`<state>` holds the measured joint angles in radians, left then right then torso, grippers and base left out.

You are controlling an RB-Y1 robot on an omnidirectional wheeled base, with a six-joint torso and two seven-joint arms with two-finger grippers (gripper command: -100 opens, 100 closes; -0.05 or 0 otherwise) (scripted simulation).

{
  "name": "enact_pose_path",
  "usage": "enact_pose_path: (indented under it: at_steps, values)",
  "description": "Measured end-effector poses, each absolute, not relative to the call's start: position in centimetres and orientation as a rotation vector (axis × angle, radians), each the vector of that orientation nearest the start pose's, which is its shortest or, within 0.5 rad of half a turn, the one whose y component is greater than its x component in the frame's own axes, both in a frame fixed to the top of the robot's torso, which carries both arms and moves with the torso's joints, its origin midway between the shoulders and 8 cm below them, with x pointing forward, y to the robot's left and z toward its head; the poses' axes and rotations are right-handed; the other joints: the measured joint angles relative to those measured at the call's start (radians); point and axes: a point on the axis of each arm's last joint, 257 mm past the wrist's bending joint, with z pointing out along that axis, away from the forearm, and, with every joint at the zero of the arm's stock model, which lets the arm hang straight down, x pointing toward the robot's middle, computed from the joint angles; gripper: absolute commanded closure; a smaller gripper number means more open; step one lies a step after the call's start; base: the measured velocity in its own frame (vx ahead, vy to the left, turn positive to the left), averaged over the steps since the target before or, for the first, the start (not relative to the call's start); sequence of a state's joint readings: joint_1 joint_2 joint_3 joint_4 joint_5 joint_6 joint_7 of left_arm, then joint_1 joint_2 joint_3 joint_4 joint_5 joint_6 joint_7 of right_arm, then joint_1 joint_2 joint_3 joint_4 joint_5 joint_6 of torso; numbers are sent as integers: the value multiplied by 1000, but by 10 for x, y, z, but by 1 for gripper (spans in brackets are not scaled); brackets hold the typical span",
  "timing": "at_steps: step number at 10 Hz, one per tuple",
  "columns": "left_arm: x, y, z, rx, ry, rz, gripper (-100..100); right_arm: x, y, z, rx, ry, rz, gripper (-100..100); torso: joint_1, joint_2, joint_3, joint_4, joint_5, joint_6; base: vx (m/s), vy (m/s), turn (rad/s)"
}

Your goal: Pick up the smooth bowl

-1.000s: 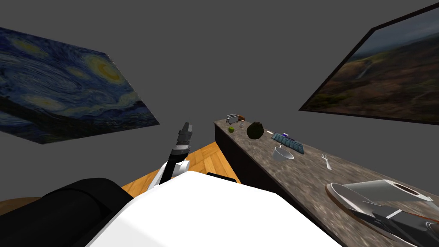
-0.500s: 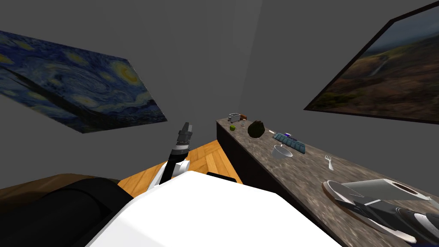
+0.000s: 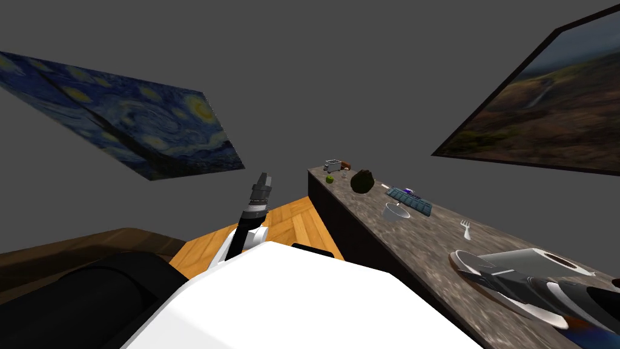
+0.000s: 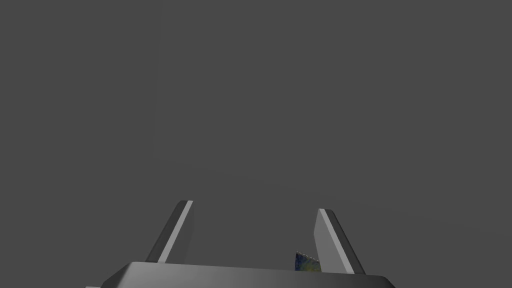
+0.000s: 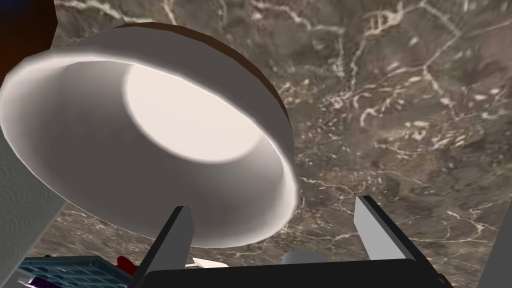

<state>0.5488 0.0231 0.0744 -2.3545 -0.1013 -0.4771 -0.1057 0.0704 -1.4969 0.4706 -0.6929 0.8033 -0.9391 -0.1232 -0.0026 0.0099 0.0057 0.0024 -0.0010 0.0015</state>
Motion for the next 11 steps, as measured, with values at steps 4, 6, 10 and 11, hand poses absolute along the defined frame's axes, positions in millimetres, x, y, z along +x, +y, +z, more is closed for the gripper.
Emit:
enact_pose_path:
  at_steps: [4,6,10,11]
  values:
    - [328,290,38,-518,706,-1048,0,252,-718,-282,-356,2726,-153,-100,1,-4,-2,-1,0,1,-95,-28,66]
    - [328,290,38,-518,706,-1049,0,264,-716,-283,-337,2728,-159,-100,1,-2,-1,0,0,1,-116,-22,99]
    - [328,290,38,-518,706,-1048,0,291,-713,-283,-284,2729,-173,-100,0,-2,-1,0,0,1,-118,-32,96]
    - [328,290,38,-518,706,-1049,0,302,-711,-280,-277,2720,-176,-100,-1,0,0,0,0,1,-124,-27,91]
